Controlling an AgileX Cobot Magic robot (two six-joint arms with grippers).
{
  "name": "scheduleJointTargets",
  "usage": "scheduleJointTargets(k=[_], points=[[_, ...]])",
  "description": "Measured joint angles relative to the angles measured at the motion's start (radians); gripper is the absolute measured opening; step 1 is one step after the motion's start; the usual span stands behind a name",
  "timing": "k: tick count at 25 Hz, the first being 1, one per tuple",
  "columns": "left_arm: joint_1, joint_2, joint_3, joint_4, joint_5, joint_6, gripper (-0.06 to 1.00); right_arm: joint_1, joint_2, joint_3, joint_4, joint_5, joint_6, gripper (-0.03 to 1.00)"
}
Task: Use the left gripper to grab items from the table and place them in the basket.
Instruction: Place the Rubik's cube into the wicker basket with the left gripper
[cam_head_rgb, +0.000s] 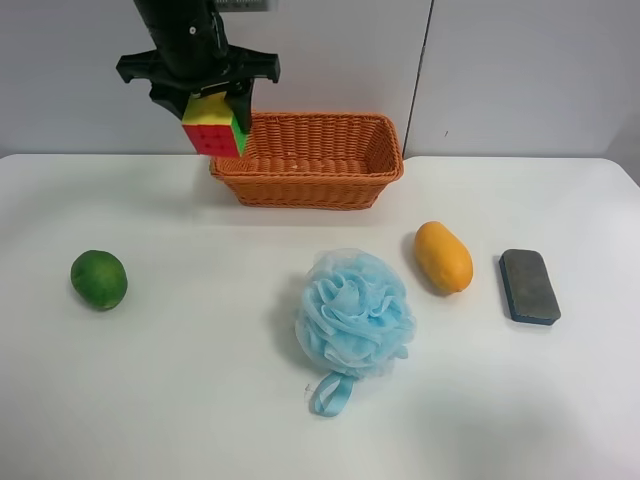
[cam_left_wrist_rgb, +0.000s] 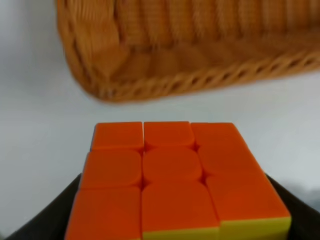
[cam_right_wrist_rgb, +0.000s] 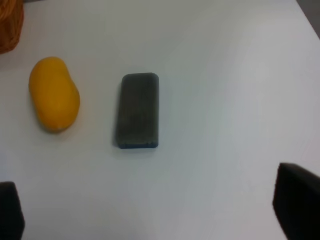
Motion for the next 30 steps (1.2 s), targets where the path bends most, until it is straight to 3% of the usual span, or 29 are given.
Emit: scheduleJointTargets(k=[6,10,25,27,30], points=[[0.000,0.171,-0.257,-0.012,-0.016,0.034,0.57,0.000,0.000,0.000,0.000,0.000,0.000,0.99],[0.000,0.277,-0.352,-0.036,-0.076,0.068,0.57,0.000,0.000,0.000,0.000,0.000,0.000,0.99],[0.007,0.476,-0.371,-0.079,-0.230,0.119,0.57,0.000,0.000,0.000,0.000,0.000,0.000,0.99],[0.018,0.477,-0.371,-0.113,-0.232,0.128,0.65,0.000,0.000,0.000,0.000,0.000,0.000,0.99],[0.039,0.477,-0.372,-0.154,-0.239,0.163,0.91,0.000,0.000,0.000,0.000,0.000,0.000,0.99]])
